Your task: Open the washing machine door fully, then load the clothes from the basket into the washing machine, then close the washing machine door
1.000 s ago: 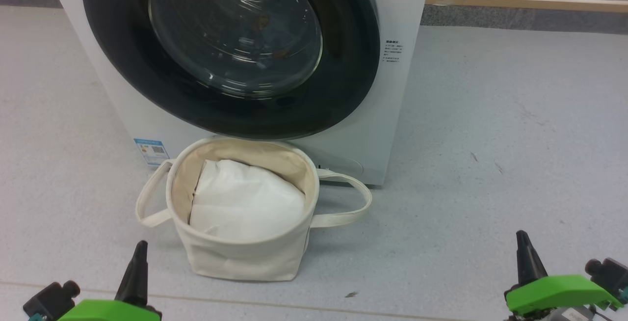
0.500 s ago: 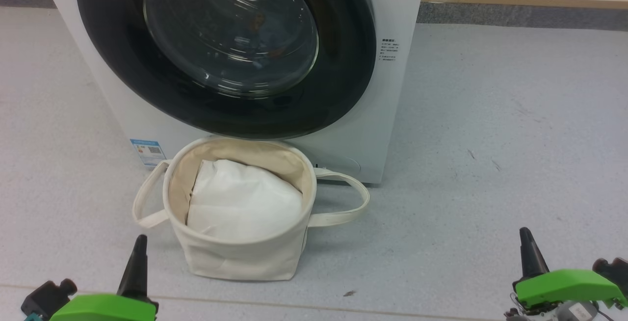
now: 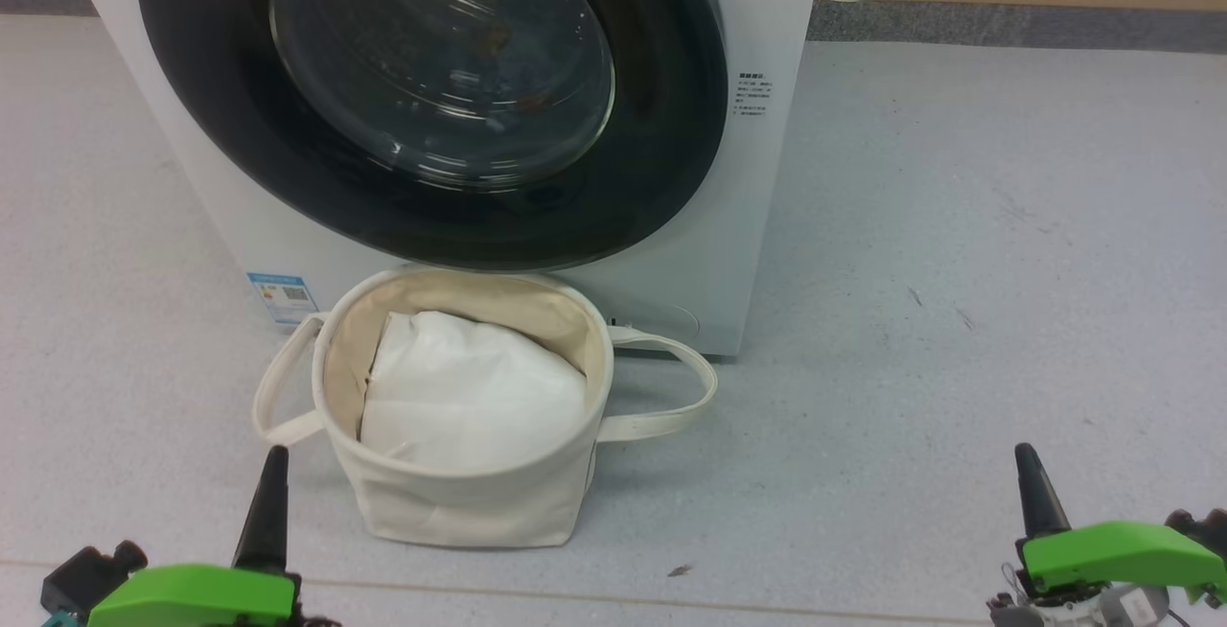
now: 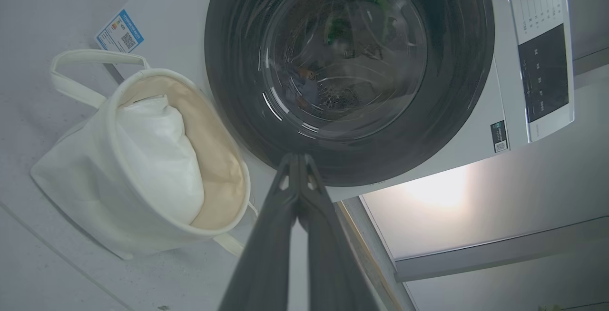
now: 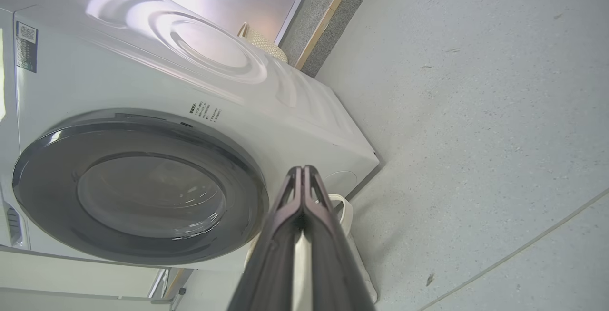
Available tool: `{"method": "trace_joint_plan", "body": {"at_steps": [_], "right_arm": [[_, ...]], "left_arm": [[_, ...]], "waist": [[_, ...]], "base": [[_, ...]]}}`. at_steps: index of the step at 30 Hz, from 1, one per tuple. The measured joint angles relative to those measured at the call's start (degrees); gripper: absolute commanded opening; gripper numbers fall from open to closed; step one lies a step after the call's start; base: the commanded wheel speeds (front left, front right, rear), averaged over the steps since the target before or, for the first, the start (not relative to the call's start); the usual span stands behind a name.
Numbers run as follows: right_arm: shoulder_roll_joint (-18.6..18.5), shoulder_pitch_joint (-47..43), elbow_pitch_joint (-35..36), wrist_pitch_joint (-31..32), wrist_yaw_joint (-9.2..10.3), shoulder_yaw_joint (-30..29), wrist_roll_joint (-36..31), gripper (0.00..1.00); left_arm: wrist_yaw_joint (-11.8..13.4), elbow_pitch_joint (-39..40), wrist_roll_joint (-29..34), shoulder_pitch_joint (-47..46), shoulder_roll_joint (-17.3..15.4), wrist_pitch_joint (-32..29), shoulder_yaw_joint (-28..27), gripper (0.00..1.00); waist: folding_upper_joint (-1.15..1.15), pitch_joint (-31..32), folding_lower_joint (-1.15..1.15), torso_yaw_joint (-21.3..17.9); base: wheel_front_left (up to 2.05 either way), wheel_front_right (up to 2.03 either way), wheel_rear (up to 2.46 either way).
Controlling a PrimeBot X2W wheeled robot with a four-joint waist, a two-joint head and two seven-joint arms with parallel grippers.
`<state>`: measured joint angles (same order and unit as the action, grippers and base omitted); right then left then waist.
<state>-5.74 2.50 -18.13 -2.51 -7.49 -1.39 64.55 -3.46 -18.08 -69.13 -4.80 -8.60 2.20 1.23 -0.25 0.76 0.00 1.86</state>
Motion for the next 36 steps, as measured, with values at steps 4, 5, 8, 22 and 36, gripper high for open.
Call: {"method": "trace_joint_plan", "body": {"at_steps": [4,5,8,22,36], "right_arm": [[0.04,0.77,0.04,0.49,0.0,-0.25,2.34,0.0],[0.05,0.88,0.13,0.51,0.0,-0.33,2.88,0.0],[0.1,0.88,0.14,0.94,0.0,-0.62,4.67,0.0],[0.18,0.94,0.16,2.52,0.0,-1.32,12.98,0.0],[0.18,2.13,0.42,4.03,0.0,-1.66,21.37,0.0]], "left_arm": [[0.44,0.81,-1.85,0.01,0.43,-0.6,-0.26,0.0],[0.44,1.05,-2.27,0.01,0.63,-0.68,-0.32,0.0],[0.51,1.4,-3.49,0.01,1.13,-1.16,-0.51,0.0],[1.45,3.74,-9.8,0.05,2.6,-3.6,-2.25,0.0],[2.02,6.17,-15.99,0.16,4.1,-5.86,-3.98,0.0]], "waist": [[0.0,-0.06,0.0,-0.15],[0.0,-0.08,0.0,-0.19],[0.0,-0.12,0.0,-0.3],[0.0,-0.33,0.0,-0.83],[0.0,-0.54,0.0,-1.36]], "base": [[0.0,0.0,0.0],[0.0,0.0,0.0],[0.0,0.0,0.0],[0.0,0.0,0.0],[0.0,0.0,0.0]]}}
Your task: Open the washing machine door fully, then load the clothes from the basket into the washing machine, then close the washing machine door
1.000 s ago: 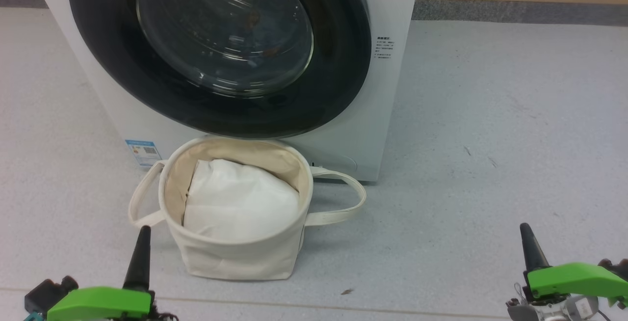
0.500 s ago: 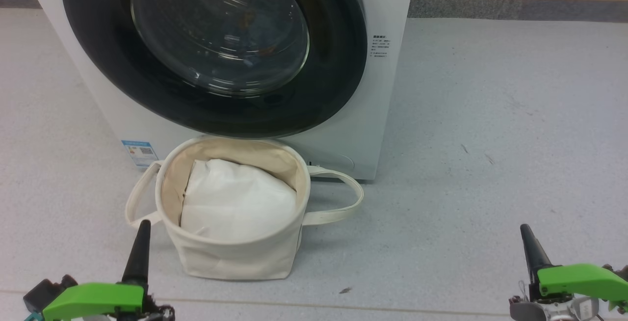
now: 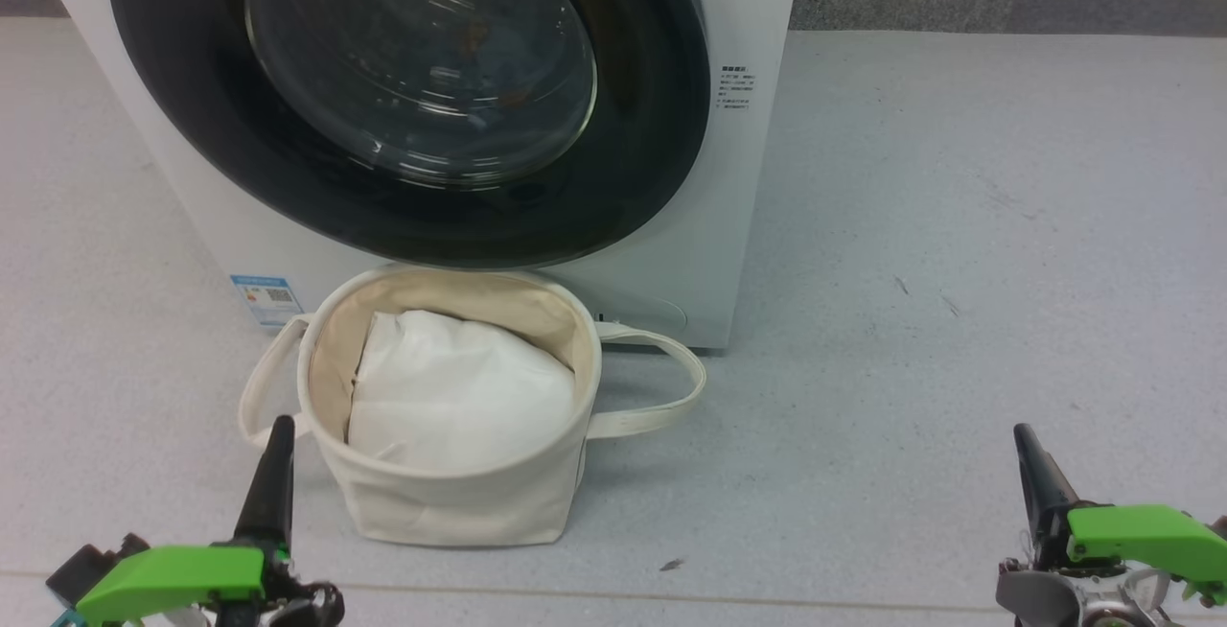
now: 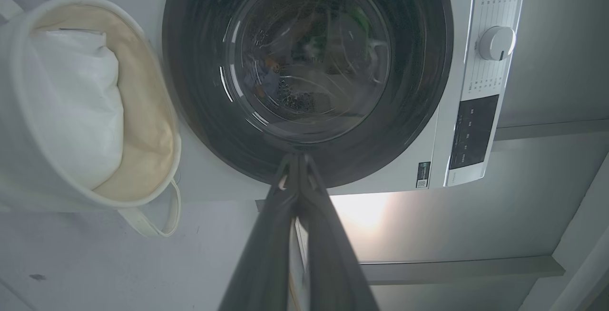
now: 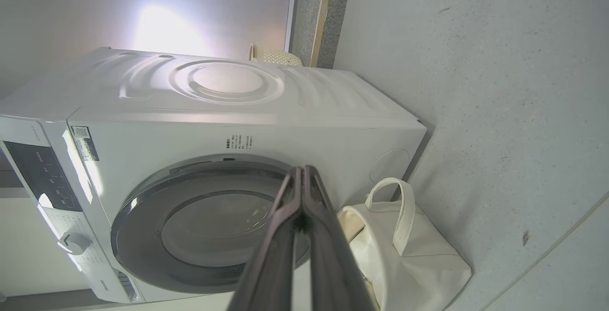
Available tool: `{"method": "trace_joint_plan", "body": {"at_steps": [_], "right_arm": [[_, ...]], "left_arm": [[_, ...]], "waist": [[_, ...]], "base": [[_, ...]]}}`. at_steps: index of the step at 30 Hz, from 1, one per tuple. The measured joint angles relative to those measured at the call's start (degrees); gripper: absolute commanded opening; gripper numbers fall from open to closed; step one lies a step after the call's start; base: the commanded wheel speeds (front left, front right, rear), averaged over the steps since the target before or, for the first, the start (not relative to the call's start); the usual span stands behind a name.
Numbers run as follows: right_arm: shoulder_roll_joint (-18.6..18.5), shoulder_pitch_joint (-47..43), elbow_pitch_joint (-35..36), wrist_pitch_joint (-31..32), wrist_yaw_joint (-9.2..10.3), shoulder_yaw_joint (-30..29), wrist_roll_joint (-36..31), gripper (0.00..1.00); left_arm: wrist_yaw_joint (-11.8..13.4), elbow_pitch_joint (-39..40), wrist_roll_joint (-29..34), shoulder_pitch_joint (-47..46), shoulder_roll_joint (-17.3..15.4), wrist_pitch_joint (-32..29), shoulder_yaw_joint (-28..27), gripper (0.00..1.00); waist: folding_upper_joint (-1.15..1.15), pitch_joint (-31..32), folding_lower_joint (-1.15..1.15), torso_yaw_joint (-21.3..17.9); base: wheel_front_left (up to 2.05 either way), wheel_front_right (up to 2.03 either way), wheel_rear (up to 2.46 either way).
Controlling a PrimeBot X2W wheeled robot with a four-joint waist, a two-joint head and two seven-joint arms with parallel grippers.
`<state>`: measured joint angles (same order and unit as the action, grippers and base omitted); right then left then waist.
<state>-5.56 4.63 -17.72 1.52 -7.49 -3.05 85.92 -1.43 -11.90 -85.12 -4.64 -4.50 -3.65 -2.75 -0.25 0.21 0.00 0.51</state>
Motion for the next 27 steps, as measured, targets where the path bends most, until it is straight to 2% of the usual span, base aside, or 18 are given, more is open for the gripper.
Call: {"method": "trace_joint_plan", "body": {"at_steps": [15,27], "right_arm": [[-0.1,0.07,0.1,1.01,0.01,-0.03,9.57,0.0],[-0.55,0.08,0.32,0.85,0.01,0.69,10.59,0.0]], "left_arm": [[0.92,2.63,-6.55,0.02,1.66,-2.36,-1.82,0.0],[0.92,2.65,-6.84,0.03,1.9,-2.36,-1.86,0.0]], "waist": [[0.0,-0.23,0.0,-0.55],[0.0,-0.23,0.0,-0.55]], "base": [[0.0,0.0,0.0],[0.0,0.0,0.0]]}}
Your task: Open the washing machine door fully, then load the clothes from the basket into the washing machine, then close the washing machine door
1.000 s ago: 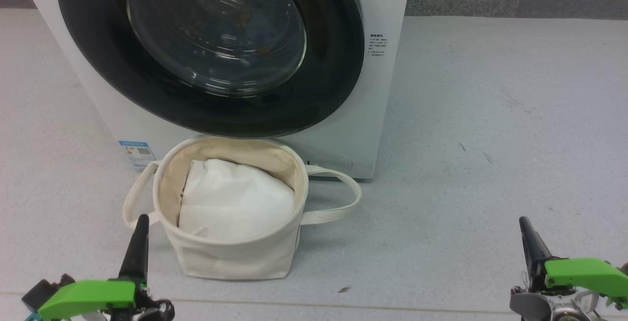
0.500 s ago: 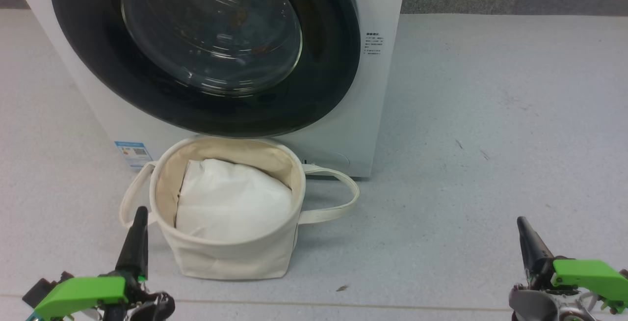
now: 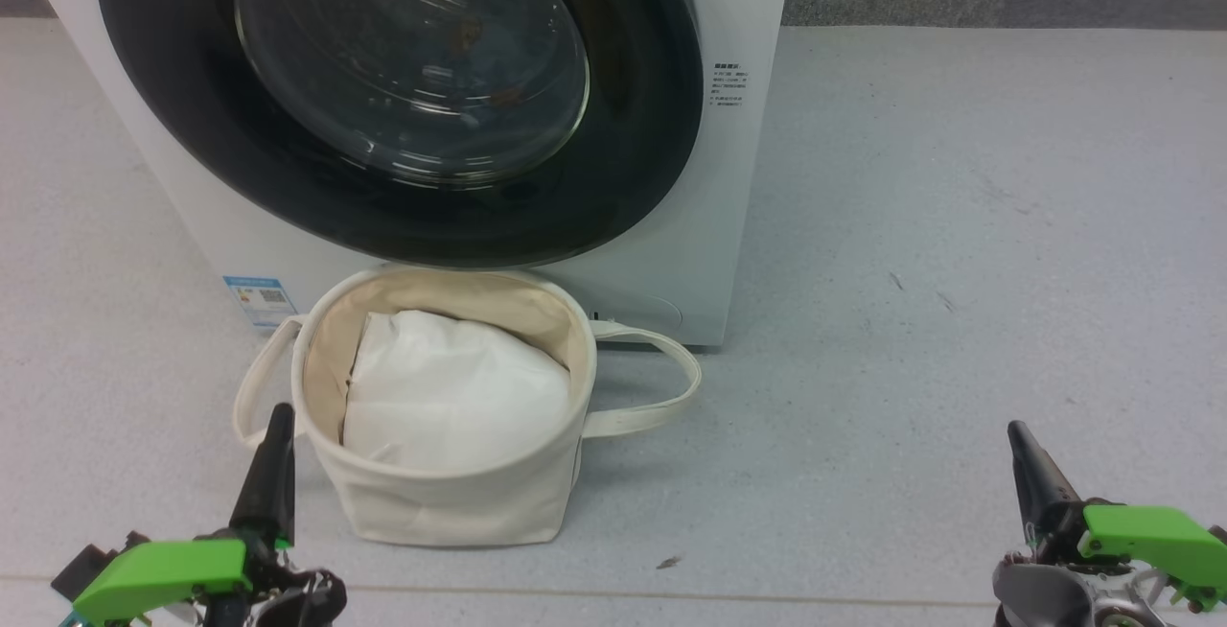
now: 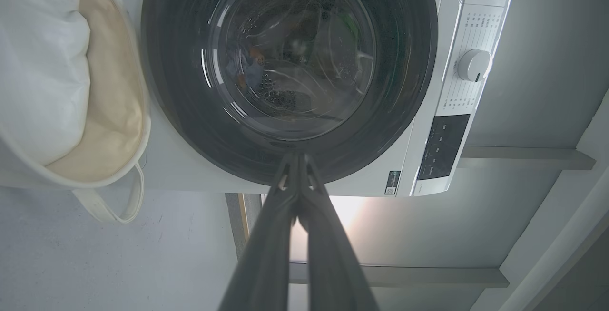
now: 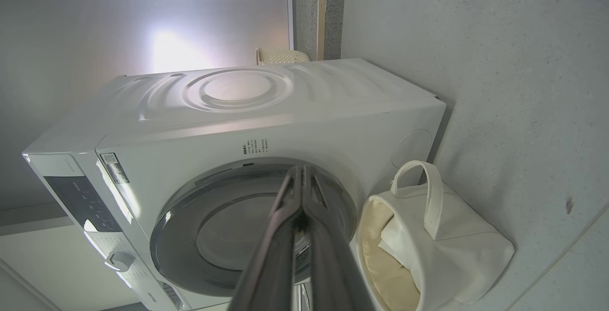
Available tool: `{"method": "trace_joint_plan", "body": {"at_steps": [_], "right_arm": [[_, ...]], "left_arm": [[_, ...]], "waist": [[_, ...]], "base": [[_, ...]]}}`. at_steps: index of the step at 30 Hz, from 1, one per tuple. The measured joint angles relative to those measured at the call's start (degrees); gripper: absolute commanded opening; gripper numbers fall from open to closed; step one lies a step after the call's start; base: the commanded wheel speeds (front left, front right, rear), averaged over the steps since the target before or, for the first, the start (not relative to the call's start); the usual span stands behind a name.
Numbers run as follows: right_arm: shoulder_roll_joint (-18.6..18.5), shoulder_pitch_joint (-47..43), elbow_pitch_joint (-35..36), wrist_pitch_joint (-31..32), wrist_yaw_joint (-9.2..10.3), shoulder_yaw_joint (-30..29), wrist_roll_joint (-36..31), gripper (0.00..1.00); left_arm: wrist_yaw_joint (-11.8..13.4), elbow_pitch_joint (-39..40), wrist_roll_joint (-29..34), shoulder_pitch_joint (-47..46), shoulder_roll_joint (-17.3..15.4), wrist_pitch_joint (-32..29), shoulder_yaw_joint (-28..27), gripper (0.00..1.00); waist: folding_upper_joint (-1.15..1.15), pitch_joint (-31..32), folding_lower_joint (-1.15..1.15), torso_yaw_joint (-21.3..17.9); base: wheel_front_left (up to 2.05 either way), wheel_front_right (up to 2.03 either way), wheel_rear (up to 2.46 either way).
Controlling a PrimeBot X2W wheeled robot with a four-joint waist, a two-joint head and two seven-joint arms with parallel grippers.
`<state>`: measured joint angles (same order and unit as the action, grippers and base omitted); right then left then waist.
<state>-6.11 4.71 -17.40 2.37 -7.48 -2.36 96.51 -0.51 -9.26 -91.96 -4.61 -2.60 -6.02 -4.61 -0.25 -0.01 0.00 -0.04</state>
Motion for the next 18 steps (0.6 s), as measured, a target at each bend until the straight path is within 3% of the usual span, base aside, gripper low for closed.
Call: {"method": "trace_joint_plan", "body": {"at_steps": [18], "right_arm": [[-1.52,0.01,0.4,-1.46,0.0,2.11,2.09,0.0]], "left_arm": [[0.0,0.0,0.0,0.0,0.01,0.0,-0.01,0.0]], "waist": [[0.0,-0.01,0.0,0.01]], "base": [[0.0,0.0,0.0]]}}
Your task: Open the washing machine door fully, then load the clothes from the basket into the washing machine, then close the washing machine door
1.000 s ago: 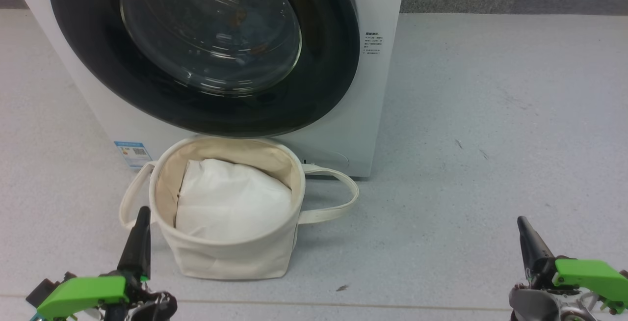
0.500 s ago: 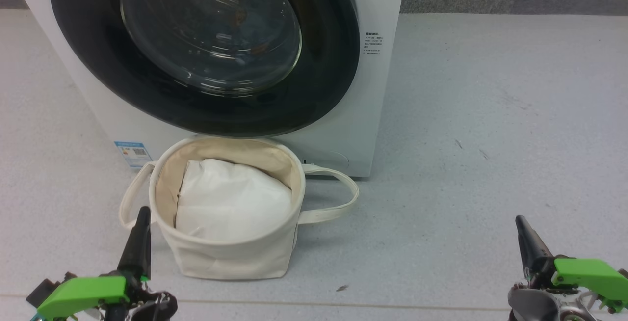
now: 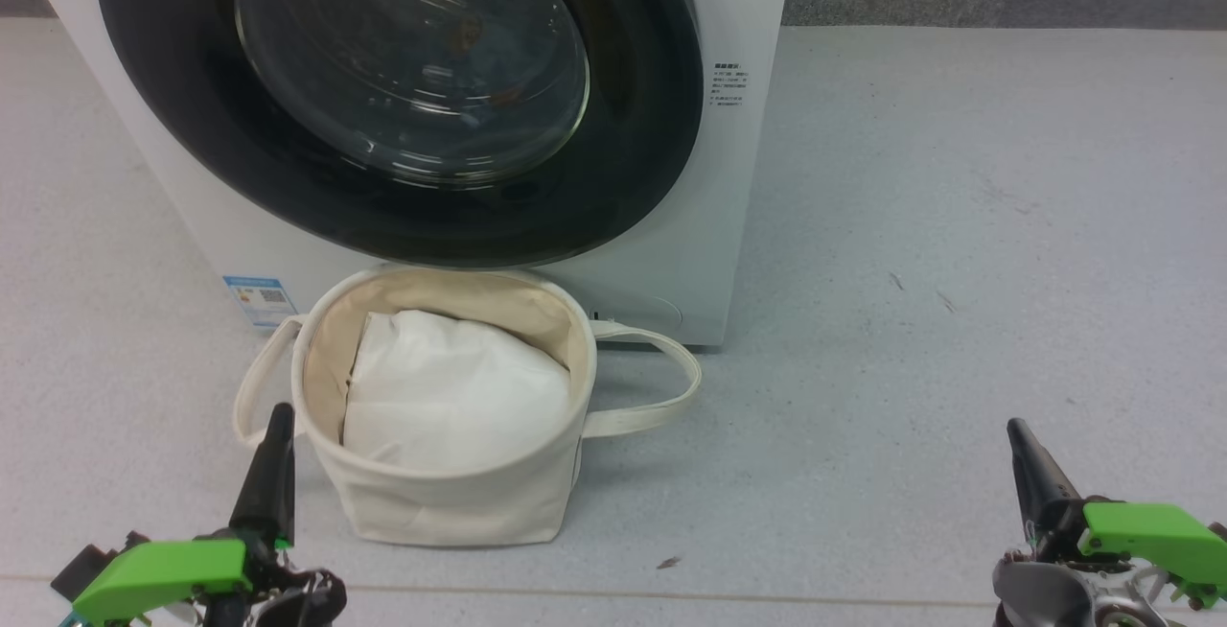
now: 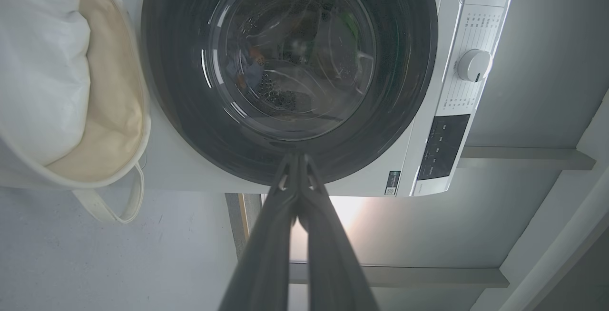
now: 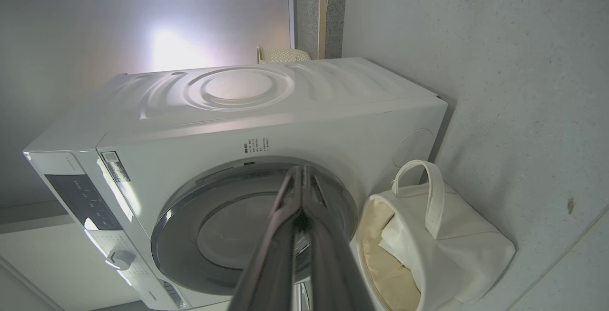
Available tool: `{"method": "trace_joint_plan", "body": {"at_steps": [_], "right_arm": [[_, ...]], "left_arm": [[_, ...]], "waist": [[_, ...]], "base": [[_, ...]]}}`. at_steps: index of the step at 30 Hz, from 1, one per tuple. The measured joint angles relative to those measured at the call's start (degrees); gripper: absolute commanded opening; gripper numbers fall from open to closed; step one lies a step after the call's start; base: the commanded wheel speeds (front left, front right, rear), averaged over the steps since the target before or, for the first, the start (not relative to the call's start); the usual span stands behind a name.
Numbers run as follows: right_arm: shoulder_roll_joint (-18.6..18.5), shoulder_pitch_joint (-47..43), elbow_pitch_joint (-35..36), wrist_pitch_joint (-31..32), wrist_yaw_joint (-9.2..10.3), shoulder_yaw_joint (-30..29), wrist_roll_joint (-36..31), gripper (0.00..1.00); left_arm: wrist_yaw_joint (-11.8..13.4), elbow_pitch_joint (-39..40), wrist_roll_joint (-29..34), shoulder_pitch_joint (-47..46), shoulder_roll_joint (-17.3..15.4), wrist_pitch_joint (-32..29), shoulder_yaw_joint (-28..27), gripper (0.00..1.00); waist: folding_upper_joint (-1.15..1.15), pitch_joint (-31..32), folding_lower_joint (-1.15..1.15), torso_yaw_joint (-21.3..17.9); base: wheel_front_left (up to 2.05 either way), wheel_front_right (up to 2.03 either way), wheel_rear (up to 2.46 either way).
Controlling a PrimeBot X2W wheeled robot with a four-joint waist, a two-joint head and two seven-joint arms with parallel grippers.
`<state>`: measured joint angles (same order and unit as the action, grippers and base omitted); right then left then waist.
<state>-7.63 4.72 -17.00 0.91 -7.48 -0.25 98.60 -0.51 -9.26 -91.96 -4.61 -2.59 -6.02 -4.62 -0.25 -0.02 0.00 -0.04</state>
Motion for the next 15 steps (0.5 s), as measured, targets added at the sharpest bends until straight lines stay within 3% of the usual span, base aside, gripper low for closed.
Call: {"method": "trace_joint_plan", "body": {"at_steps": [15], "right_arm": [[-1.74,0.0,0.34,-1.57,0.0,1.93,1.47,0.0]], "left_arm": [[0.0,0.01,0.0,0.0,0.0,0.0,0.0,0.0]], "waist": [[0.0,-0.01,0.0,0.0]], "base": [[0.0,0.0,0.0]]}}
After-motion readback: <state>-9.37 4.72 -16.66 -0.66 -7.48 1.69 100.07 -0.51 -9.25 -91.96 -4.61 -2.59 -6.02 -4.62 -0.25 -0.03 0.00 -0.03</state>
